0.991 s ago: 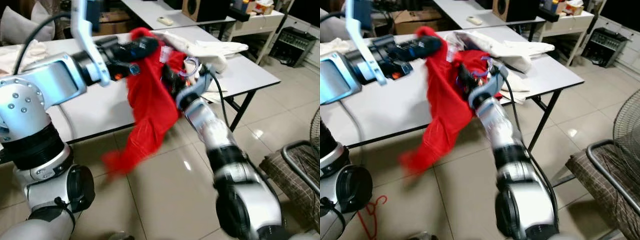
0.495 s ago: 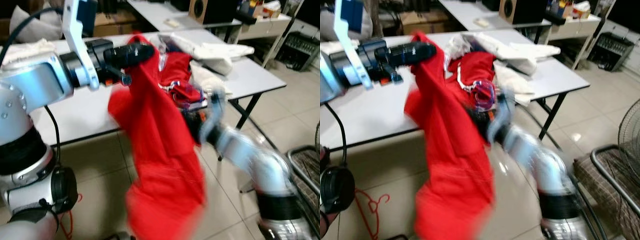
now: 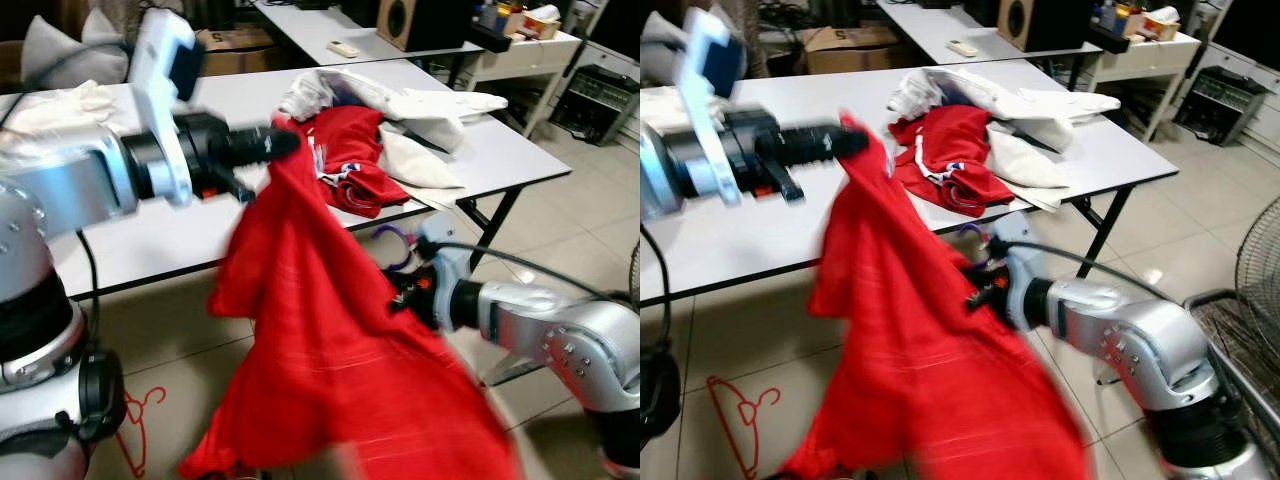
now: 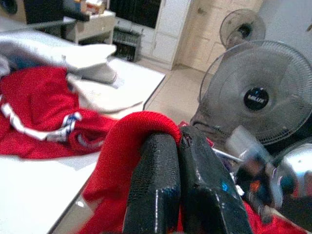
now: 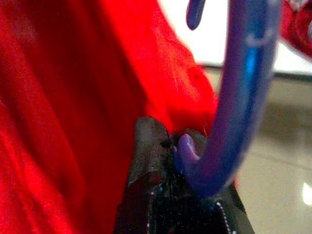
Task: Hang hanger
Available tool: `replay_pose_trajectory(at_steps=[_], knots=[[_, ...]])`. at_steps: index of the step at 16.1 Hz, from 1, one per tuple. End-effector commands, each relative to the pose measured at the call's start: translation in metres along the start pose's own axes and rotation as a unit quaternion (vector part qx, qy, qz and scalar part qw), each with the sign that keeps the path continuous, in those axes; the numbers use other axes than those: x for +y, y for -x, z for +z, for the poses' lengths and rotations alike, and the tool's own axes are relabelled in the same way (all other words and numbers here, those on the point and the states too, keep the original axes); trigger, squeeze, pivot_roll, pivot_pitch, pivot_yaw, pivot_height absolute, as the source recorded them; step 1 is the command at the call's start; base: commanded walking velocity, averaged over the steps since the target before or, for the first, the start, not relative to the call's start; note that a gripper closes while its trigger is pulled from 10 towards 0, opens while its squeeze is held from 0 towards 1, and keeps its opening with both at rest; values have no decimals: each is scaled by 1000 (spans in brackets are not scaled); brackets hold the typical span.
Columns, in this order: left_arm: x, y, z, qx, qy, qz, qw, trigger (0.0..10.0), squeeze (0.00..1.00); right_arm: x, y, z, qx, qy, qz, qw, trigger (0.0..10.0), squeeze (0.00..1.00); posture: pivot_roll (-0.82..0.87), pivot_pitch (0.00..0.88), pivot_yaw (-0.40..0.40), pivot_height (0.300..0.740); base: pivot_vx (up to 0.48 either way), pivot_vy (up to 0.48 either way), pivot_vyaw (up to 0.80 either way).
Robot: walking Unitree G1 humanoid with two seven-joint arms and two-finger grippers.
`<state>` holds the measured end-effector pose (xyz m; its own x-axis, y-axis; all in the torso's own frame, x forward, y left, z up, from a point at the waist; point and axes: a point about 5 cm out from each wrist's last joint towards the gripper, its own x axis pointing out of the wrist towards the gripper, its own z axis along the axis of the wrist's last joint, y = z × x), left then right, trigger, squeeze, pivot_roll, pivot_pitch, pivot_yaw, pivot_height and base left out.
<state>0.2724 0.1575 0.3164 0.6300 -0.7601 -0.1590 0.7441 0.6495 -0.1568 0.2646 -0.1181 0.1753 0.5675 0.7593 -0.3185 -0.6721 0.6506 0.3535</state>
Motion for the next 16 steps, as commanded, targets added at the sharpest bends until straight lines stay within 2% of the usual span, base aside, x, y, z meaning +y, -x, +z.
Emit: replay_pose_trajectory(at_steps=[1,2,3,5,6,7,8,9,10,11,12,13,15,16], knots=[[1,3,4,-8,-18,17,1000,392,0,9,3,4,-31,-52,58,996,10000,0,17,0,-29,740,0,0,0],[3,3,2,-1,-21,23,1000,392,0,4,3,0,-11,-19,30,999,10000,0,17,0,-29,740,0,0,0],[8,4,-5,20,-31,41,998,471,0,4,5,4,-45,-45,50,997,10000,0,18,0,-28,740,0,0,0],[4,1,-6,19,-28,25,999,745,0,-4,5,17,-126,-78,38,988,10000,0,14,0,-27,740,0,0,0],[0,-1,-6,16,-22,13,1000,902,0,-4,5,22,-163,-124,55,977,10000,0,13,0,-26,740,0,0,0],[-1,-2,-6,16,-21,7,1000,902,0,-7,5,21,-161,-126,37,978,10000,0,14,0,-25,740,0,0,0],[-3,-4,-5,5,-15,-3,1000,1059,0,-18,-2,15,-145,-101,-34,984,10000,0,8,0,-25,740,0,0,0],[-4,-4,-2,-7,-9,-10,1000,1137,0,-22,-5,16,-179,-127,-43,975,10000,0,12,0,-26,740,0,0,0],[-3,-4,-1,-13,-8,-9,1000,1176,0,-26,-6,14,-161,-70,-80,981,10000,0,7,0,-25,740,0,0,0],[-3,-5,0,-16,-6,-13,1000,1176,0,-25,-8,13,-161,-52,-70,983,10000,0,7,0,-25,740,0,0,0],[-3,-6,1,-20,-1,-13,1000,1333,0,-18,-13,17,-188,-48,-38,980,10000,0,7,0,-23,740,0,0,0],[-2,-8,2,-26,5,-9,1000,1412,0,-15,-18,15,-152,12,-42,987,10000,0,2,0,-21,740,0,0,0],[-3,-10,3,-33,13,-11,999,1294,0,-14,-21,15,-154,8,-37,987,10000,0,2,0,-21,740,0,0,0],[-6,-15,-4,-13,11,-17,1000,1412,0,-16,-27,19,-166,4,-43,985,10000,0,-2,0,-20,740,0,0,0]])
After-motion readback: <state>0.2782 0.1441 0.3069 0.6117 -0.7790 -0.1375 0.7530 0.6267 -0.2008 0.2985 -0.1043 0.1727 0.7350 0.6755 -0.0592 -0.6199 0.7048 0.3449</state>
